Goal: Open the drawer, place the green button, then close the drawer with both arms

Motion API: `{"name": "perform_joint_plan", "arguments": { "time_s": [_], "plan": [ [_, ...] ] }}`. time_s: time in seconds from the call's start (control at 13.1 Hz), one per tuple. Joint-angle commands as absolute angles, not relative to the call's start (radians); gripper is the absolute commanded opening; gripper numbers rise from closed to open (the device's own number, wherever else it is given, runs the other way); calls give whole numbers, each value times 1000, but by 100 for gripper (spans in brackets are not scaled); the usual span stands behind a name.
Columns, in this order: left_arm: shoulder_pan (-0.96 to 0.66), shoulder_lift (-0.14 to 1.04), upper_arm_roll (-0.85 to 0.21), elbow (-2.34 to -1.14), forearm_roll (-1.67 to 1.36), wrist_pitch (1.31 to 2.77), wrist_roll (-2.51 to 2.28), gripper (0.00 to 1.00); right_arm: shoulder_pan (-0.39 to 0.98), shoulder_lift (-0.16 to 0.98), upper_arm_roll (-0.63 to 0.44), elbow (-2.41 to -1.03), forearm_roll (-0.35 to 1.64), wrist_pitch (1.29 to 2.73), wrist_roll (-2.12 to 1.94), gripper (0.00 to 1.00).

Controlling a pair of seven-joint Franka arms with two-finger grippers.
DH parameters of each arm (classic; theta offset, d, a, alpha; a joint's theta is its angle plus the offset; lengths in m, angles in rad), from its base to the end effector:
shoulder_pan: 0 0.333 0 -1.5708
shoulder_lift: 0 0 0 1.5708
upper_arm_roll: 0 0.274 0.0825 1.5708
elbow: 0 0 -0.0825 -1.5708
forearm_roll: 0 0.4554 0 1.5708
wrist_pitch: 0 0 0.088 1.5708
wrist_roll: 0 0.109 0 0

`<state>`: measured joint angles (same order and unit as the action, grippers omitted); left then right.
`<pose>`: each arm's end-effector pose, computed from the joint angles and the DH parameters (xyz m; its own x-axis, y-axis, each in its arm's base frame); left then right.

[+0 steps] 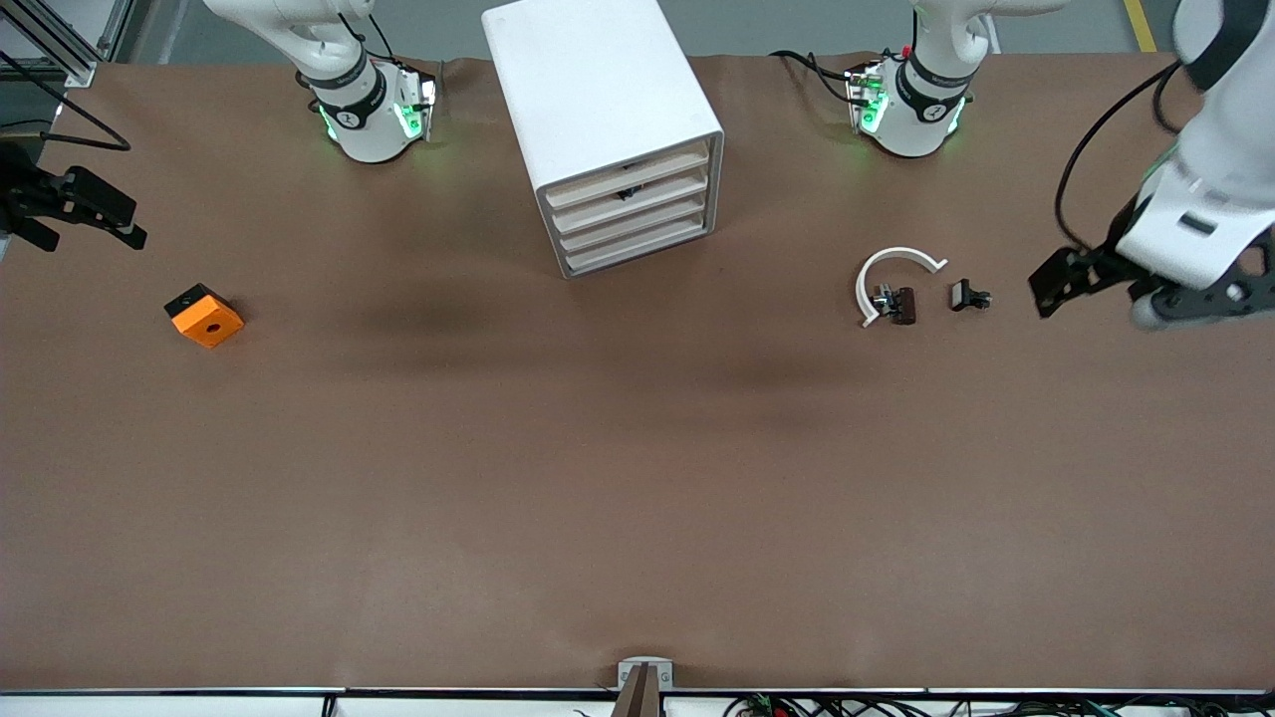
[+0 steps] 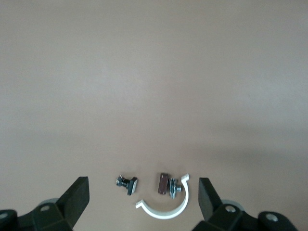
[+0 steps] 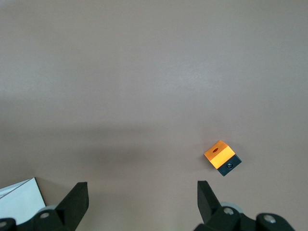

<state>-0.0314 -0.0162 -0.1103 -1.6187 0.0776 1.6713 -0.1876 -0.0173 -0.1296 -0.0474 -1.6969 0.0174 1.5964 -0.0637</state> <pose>0.6259 -0.0819 0.5739 0.9959 0.0379 0.0819 0.0433 -0.9969 -0.0651 0.5915 -0.0378 0.5930 0.9995 -0.0012 0.0304 -0.0006 -0.9998 -0.0216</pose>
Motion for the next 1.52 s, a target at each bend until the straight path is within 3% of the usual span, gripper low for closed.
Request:
{"name": "perform_joint_plan", "arguments": {
  "time_s": [0.0, 0.15, 0.46, 1.45],
  "plan": [
    [-5, -158, -117, -1744, 31, 1675, -89, 100, -18, -153, -43, -1717, 26, 1608, -46, 100],
    [-5, -222, -117, -1785, 29, 1651, -91, 100, -18, -156, -43, -1713, 26, 1600, -46, 100],
    [-5, -239, -117, -1778, 15, 1594, -100, 100, -18, -156, -41, -1692, 26, 1575, -44, 100],
    [-5, -156, -117, -1655, 2, 1529, -167, 100, 5, -156, -34, -1674, 26, 1560, 5, 100]
  ]
}}
